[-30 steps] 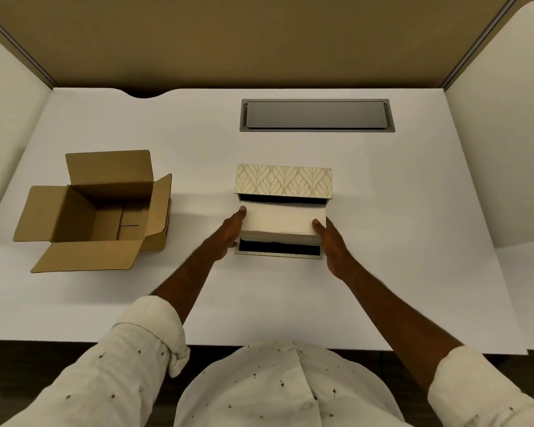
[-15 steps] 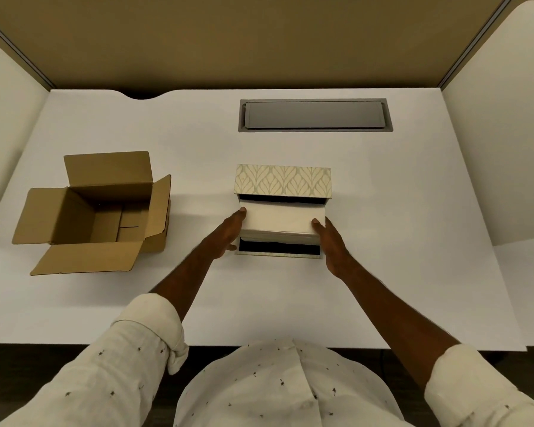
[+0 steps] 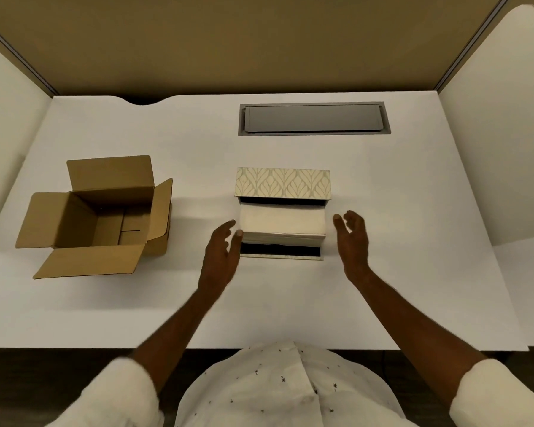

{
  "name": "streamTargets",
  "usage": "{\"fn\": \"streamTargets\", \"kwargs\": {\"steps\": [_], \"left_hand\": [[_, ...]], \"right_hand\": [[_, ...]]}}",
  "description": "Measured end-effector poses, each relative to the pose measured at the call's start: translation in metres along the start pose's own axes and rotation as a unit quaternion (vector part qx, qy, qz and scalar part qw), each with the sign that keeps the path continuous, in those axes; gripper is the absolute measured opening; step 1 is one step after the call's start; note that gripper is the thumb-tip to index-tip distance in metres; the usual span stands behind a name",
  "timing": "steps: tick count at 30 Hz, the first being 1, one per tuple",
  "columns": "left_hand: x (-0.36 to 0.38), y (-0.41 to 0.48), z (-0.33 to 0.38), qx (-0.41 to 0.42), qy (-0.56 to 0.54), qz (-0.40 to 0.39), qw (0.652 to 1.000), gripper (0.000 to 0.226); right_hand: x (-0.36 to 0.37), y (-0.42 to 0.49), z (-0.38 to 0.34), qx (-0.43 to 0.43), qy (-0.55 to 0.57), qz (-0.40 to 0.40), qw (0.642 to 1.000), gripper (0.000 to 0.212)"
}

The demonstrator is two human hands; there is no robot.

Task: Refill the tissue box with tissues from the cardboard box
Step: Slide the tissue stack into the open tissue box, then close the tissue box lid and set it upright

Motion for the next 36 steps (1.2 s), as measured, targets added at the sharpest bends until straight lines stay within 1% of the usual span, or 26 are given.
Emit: {"fn": "streamTargets", "kwargs": {"steps": [1, 2, 3, 4, 6, 8, 10, 13, 15, 16, 17, 20, 23, 26, 29, 33, 36], "left_hand": [[-0.003, -0.014, 0.006, 0.067, 0.02, 0.023, 0.997, 0.039], [0.0, -0.026, 0.013, 0.134, 0.048, 0.022, 0.99, 0.034], [0.008, -0.035, 0.02, 0.2, 0.082, 0.005, 0.976, 0.032], [0.018, -0.041, 0.027, 0.258, 0.119, -0.016, 0.959, 0.032], [0.043, -0.043, 0.043, 0.341, 0.183, -0.05, 0.921, 0.034], [0.067, -0.035, 0.058, 0.399, 0.239, -0.077, 0.882, 0.035], [0.084, -0.024, 0.066, 0.428, 0.302, -0.103, 0.845, 0.039], [0.093, -0.007, 0.071, 0.43, 0.362, -0.127, 0.817, 0.047], [0.096, 0.0, 0.075, 0.425, 0.384, -0.141, 0.807, 0.048], [0.097, 0.003, 0.077, 0.425, 0.393, -0.146, 0.803, 0.047], [0.099, 0.005, 0.078, 0.422, 0.401, -0.151, 0.799, 0.046], [0.101, 0.009, 0.073, 0.402, 0.423, -0.16, 0.796, 0.042], [0.1, 0.009, 0.068, 0.383, 0.411, -0.163, 0.811, 0.046], [0.1, 0.007, 0.067, 0.377, 0.407, -0.169, 0.815, 0.05], [0.098, 0.005, 0.069, 0.383, 0.399, -0.164, 0.817, 0.053], [0.096, 0.001, 0.074, 0.4, 0.385, -0.15, 0.818, 0.049], [0.094, -0.003, 0.073, 0.423, 0.381, -0.133, 0.811, 0.049]], "right_hand": [[-0.008, 0.0, -0.011, -0.061, -0.013, 0.039, 0.997, 0.041], [-0.013, 0.001, -0.023, -0.122, -0.028, 0.068, 0.99, 0.036], [-0.015, 0.002, -0.037, -0.175, -0.042, 0.084, 0.98, 0.033], [-0.012, 0.005, -0.052, -0.221, -0.055, 0.082, 0.97, 0.032], [0.002, 0.011, -0.082, -0.302, -0.092, 0.043, 0.948, 0.032], [0.023, 0.018, -0.11, -0.363, -0.147, -0.021, 0.92, 0.034], [0.048, 0.029, -0.128, -0.386, -0.23, -0.104, 0.888, 0.042], [0.078, 0.042, -0.133, -0.362, -0.372, -0.216, 0.827, 0.06], [0.087, 0.049, -0.128, -0.347, -0.457, -0.249, 0.78, 0.069], [0.088, 0.051, -0.125, -0.34, -0.486, -0.259, 0.762, 0.072], [0.088, 0.053, -0.122, -0.332, -0.502, -0.269, 0.752, 0.073], [0.085, 0.052, -0.12, -0.325, -0.498, -0.272, 0.756, 0.074], [0.083, 0.044, -0.12, -0.336, -0.494, -0.261, 0.758, 0.074], [0.08, 0.034, -0.12, -0.343, -0.491, -0.244, 0.763, 0.071], [0.074, 0.022, -0.118, -0.367, -0.481, -0.217, 0.766, 0.067], [0.064, 0.007, -0.112, -0.399, -0.464, -0.182, 0.769, 0.064], [0.059, -0.001, -0.106, -0.412, -0.45, -0.158, 0.776, 0.062]]}}
Point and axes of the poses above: each hand's wrist, its own y-axis towards the middle knuckle, its own x-axis out of the palm, z = x × y, the point moved 6 cm from there along y, towards the middle knuckle, and after that the axes turned 6 degrees about z, right-handed, at the moved point
